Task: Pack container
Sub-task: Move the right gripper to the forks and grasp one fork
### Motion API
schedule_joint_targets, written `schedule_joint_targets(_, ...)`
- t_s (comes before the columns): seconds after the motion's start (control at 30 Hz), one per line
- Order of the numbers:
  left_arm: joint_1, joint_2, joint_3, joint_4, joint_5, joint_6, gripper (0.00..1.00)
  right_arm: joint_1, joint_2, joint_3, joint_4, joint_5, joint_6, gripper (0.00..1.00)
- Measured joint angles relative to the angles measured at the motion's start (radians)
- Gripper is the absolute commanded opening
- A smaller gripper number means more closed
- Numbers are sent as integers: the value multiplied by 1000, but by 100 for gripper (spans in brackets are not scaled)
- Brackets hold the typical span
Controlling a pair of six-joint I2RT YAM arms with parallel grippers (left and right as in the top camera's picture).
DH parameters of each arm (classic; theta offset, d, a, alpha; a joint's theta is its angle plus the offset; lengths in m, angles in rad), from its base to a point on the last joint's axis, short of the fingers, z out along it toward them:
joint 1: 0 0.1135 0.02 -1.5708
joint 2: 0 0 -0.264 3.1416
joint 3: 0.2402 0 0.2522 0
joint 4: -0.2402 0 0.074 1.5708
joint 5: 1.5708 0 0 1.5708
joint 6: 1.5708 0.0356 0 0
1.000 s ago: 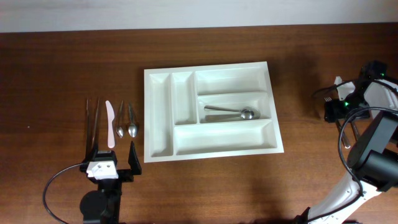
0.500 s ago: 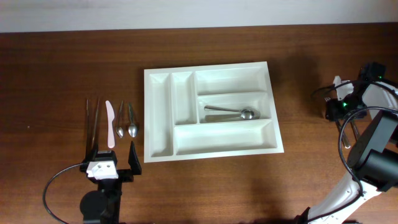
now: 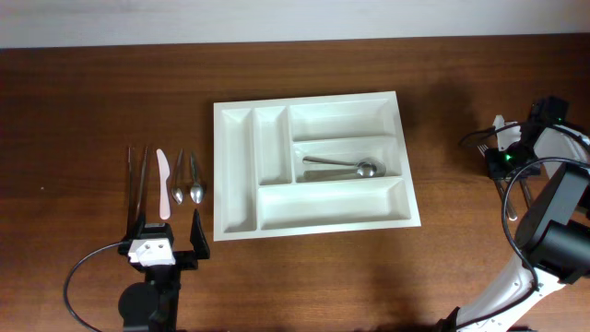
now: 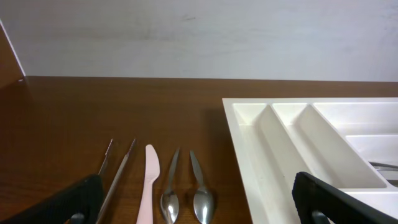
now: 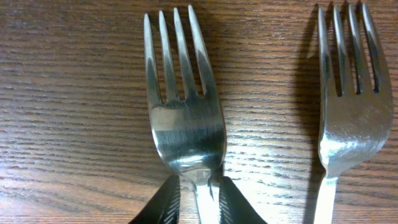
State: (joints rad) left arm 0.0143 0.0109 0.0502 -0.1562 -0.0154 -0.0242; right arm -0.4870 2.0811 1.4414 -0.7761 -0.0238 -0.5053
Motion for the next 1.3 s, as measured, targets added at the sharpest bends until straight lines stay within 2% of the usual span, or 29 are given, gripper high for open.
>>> schedule_joint_targets(0.13, 0, 0, 0, 0, 0, 0, 99, 0, 0, 0, 0, -5, 10, 4)
schedule_joint_targets(0.6, 0, 0, 0, 0, 0, 0, 99, 0, 0, 0, 6, -72, 36, 4)
schedule_joint_targets(0.73, 0, 0, 0, 0, 0, 0, 99, 4, 0, 19, -38, -95, 39, 4)
schedule_joint_targets(0.9, 0, 0, 0, 0, 0, 0, 99, 38, 1, 165, -124, -101, 39, 4)
schedule_joint_targets(1.1, 0, 0, 0, 0, 0, 0, 99, 182, 1, 424, -219, -106, 31, 4)
schedule_joint_targets(1.3, 0, 0, 0, 0, 0, 0, 99, 391, 1, 619, -272, -110, -134, 4)
